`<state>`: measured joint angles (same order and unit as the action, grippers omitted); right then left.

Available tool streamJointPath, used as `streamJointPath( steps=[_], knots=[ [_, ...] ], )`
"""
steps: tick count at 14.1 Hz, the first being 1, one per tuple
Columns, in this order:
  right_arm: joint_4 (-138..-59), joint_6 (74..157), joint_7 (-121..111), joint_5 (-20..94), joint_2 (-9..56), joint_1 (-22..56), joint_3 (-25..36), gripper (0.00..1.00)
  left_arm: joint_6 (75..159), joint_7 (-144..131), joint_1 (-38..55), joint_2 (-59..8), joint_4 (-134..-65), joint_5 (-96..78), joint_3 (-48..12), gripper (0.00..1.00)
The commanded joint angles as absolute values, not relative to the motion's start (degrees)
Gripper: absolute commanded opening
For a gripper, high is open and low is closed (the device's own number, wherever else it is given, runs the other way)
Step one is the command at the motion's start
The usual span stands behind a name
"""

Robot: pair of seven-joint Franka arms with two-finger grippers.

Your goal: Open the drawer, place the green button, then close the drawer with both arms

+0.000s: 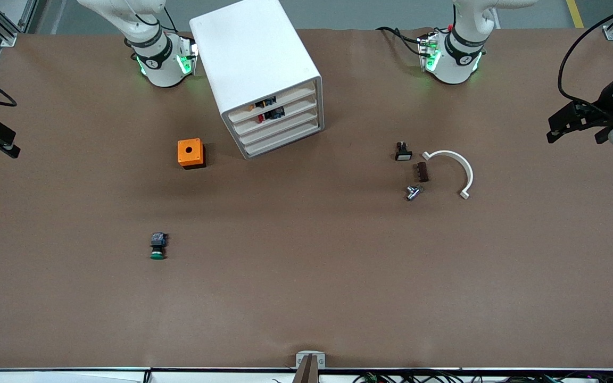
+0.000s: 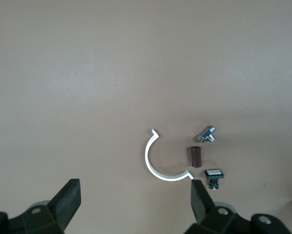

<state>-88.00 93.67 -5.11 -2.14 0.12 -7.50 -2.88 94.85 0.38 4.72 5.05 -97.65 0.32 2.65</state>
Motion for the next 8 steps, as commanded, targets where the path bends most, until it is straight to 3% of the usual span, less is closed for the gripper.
streamJointPath(
  steps=[1, 5, 8],
  knots=[
    [-86.57, 93.25, -4.57, -1.32, 0.88, -7.73, -2.90, 1.00, 93.17, 0.96, 4.57, 4.39, -96.33, 0.70, 2.55, 0.99],
    [-86.57, 93.25, -4.57, -1.32, 0.88, -7.73, -2.99, 1.00, 92.73, 0.26, 4.22, 4.04, -96.41, 0.44, 2.72, 0.99],
    [-86.57, 93.34, -4.57, -1.23, 1.84, -7.30, -2.99, 1.00, 91.93, 0.35, 3.69, -0.33, -96.15, 0.44, 3.08, 0.99]
  ],
)
